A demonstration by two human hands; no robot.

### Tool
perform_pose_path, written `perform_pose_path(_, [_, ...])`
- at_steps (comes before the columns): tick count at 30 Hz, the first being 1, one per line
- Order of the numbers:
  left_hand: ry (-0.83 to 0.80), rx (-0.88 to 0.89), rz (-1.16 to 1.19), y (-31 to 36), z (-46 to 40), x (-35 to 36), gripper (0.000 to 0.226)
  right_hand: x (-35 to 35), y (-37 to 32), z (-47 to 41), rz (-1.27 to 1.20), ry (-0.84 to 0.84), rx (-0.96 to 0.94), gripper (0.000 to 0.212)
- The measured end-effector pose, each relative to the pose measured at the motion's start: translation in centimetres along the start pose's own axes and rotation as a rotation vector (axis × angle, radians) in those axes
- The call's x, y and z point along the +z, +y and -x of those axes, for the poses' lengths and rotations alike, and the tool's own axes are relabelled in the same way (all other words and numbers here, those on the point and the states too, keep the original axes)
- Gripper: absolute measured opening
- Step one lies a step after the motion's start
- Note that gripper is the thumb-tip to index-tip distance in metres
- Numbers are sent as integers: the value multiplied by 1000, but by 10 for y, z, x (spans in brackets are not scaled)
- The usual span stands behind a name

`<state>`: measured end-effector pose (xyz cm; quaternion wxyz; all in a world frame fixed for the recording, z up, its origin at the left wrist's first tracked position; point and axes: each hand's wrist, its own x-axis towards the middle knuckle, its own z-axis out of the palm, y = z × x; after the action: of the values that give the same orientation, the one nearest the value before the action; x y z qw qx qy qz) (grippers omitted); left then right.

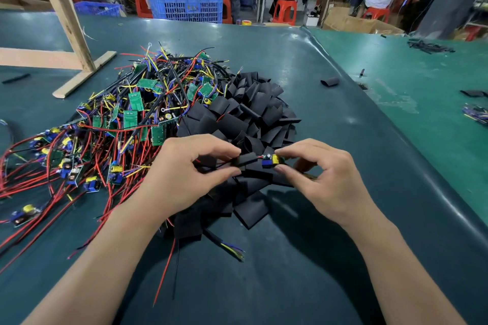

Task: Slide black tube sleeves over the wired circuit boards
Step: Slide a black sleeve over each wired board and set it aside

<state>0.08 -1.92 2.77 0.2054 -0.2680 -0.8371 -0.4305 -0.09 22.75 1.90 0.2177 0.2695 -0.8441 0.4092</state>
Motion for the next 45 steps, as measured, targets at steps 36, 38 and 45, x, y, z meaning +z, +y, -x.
perform_pose_path(36, [-86,123,-216,13,-6,11,54,14,-10,-1,23,74,-54,18])
perform_pose_path(38, [-77,101,-138,12,-7,10,54,15,-11,-1,19,69,-55,18])
perform_pose_path(45, [-63,100,-140,6,-4,11,45,17,-14,0,-116,26,-3,18])
